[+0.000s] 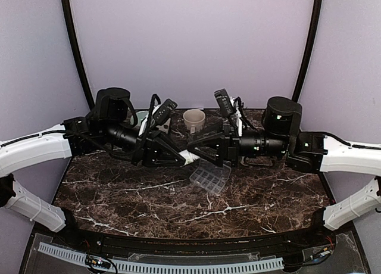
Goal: Sort the pills into containers
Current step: Unscrew the lid of the pill bottle.
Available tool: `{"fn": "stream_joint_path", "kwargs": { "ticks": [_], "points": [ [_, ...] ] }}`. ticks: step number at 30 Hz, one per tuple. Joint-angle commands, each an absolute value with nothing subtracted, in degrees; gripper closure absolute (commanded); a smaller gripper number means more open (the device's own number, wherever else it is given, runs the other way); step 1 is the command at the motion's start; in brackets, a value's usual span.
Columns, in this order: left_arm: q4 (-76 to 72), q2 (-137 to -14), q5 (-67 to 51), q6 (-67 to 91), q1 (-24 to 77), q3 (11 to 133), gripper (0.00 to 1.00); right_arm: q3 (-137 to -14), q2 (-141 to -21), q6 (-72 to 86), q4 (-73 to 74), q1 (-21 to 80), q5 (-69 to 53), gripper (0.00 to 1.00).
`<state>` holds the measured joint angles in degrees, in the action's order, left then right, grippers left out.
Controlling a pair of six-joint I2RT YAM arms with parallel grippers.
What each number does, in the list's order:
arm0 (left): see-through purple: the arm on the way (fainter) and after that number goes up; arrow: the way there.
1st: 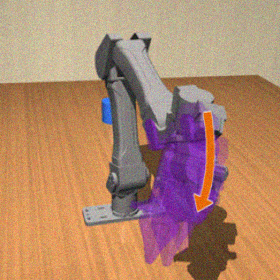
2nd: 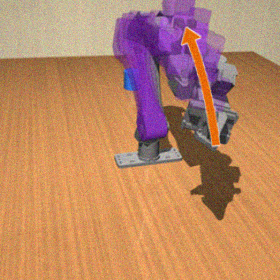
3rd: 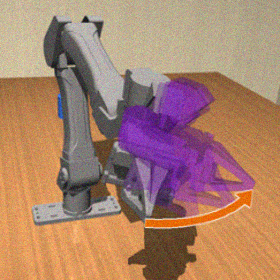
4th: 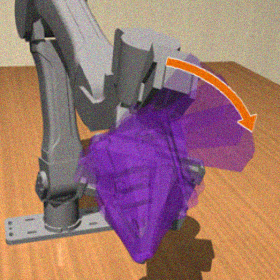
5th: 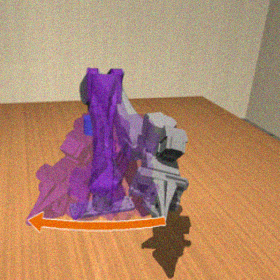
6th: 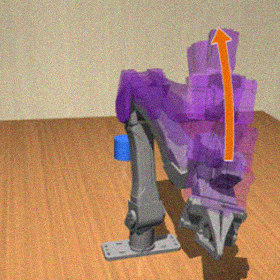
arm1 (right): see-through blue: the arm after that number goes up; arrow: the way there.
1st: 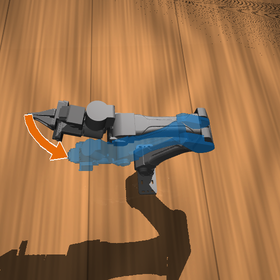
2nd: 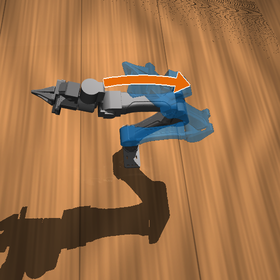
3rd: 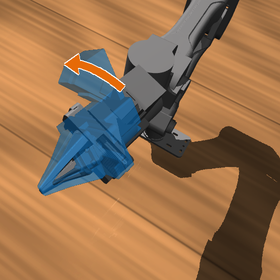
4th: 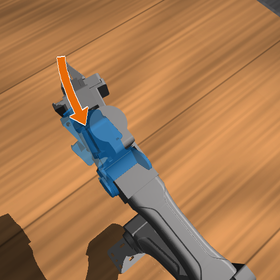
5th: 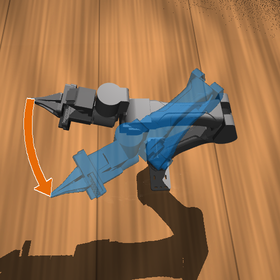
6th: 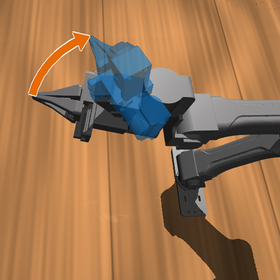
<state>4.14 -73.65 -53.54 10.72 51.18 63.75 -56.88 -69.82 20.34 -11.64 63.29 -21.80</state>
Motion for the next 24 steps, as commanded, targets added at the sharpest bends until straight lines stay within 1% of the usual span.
{"fn": "stream_joint_path", "kwargs": {
  "ticks": [1,6,11,19,24],
  "points": [
    [3.6,-73.4,-53.6,8.8,51.4,65.3,1.0,-56.1,-67.6,22.9,-16.5,62.8,-20.2,0.43],
    [4.3,-72.7,-49.5,6.5,51.4,65.0,1.0,-55.6,-65.8,27.2,-15.6,62.3,-14.5,0.39],
    [3.7,-70.3,-39.2,2.1,51.5,63.1,1.0,-55.6,-64.7,38.1,-12.3,60.8,-7.2,0.37],
    [2.4,-69.8,-26.3,-6.7,53.0,60.7,1.0,-59.5,-67.9,51.1,-0.9,60.2,-4.8,0.37],
    [1.8,-70.9,-22.4,-10.1,53.9,60.3,1.0,-60.6,-68.2,53.4,0.1,60.2,-5.5,0.38]
  ]
}}
